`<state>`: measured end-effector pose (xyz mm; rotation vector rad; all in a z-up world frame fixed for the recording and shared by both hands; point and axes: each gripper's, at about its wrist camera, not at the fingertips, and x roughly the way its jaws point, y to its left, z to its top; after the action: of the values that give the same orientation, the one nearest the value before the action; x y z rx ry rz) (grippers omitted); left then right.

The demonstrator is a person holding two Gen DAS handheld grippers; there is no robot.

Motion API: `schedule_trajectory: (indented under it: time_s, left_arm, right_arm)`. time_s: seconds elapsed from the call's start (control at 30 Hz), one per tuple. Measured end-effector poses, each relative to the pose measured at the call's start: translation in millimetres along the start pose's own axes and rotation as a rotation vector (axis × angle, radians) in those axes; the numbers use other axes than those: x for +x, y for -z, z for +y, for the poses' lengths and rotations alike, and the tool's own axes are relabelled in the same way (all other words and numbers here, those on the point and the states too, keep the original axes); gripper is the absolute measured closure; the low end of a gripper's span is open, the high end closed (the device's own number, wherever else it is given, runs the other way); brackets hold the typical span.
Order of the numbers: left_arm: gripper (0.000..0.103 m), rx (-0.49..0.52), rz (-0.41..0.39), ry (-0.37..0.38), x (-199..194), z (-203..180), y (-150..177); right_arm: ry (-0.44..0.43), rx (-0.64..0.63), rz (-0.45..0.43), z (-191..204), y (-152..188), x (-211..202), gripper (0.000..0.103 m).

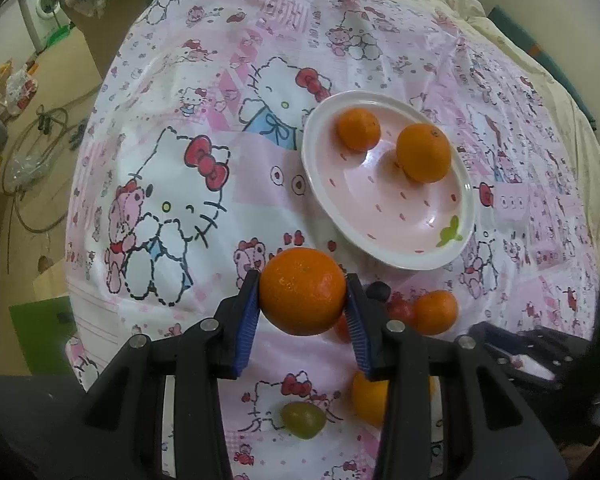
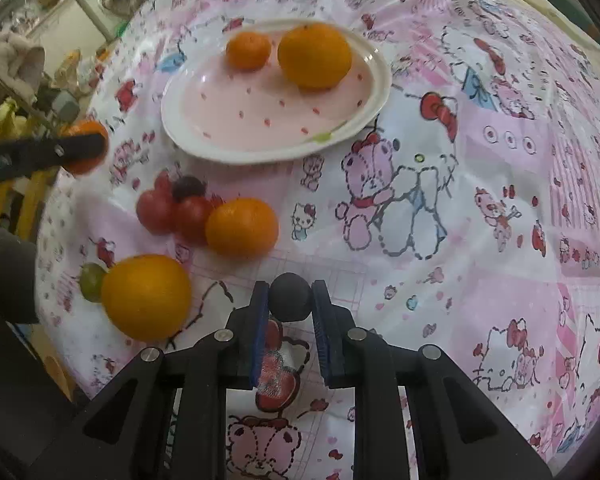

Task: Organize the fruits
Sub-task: 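Grasp the dark purple plum with the right gripper while the left gripper lifts the tangerine, then place the plum on the plate with the right gripper while the left gripper carries the tangerine over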

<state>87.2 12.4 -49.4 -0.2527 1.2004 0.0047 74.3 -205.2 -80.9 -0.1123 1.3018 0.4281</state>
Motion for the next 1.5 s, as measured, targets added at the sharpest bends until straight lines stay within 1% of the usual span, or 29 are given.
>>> schedule_trajectory:
  time_s: [0.13, 0.17, 0.3, 0.33, 0.5, 0.6, 0.7, 0.77, 0.9, 0.97, 1.13, 1.33, 1.5]
  left_arm:
    - [0.067, 0.012, -0.009, -0.018, 1.0, 1.0, 1.0]
    - [0.067, 0.019, -0.014, -0.025, 0.8, 0.4, 1.6]
    - [0.067, 0.046, -0.037, -0.052, -1.4, -1.3, 3.4]
    - [0.067, 0.05, -0.042, -0.057, -2.0, -1.2, 3.5]
    - [0.067, 0.057, -0.048, -0.078, -1.3, 0.0, 3.8]
    - [0.067, 0.057, -0.041, -0.073, -3.2, -0.1, 4.7]
    - [0.067, 0.08, -0.043, -0.078, -7.3, -4.8, 6.1]
    - [0.067, 0.079, -0.035, -0.065, -9.2, -6.6, 5.1]
    - [0.067, 0.066, -0.031, -0.048, -14.3, -8.6, -8.3]
    - [0.067, 0.073, -0.046, -0.054, -18.9, -11.6, -17.5]
    - [0.067, 0.104, -0.064, -0.047, -21.5, -24.2, -35.4]
    - [0.067, 0.181, -0.075, -0.05, -11.8, -45.0, -54.2]
    - [0.067, 0.193, -0.037, -0.051, 10.9, -51.4, -67.1]
  right_arm:
    - [-0.048, 0.055, -0.077, -11.8, 1.5, -21.6, 0.081]
    - [-0.063, 0.067, -0.121, -14.2, 0.0, -31.2, 0.081]
    - [-0.098, 0.099, -0.222, -21.2, -7.1, -52.8, 0.081]
    - [-0.102, 0.105, -0.235, -16.6, -12.2, -50.9, 0.081]
    - [-0.136, 0.142, -0.291, -20.8, -18.9, -62.8, 0.081]
    - [-0.158, 0.158, -0.319, -27.2, -20.0, -72.7, 0.081]
    - [-0.192, 0.178, -0.348, -35.3, -23.4, -83.6, 0.081]
    - [-0.202, 0.183, -0.373, -38.8, -28.2, -90.2, 0.081]
    - [-0.219, 0.18, -0.374, -45.3, -40.8, -93.5, 0.081]
    - [-0.229, 0.185, -0.37, -48.6, -47.1, -91.5, 0.081]
    - [-0.229, 0.153, -0.352, -45.3, -61.3, -81.6, 0.081]
    - [-0.226, 0.145, -0.31, -48.7, -78.2, -63.7, 0.081]
    - [-0.21, 0.136, -0.265, -51.2, -90.8, -43.2, 0.081]
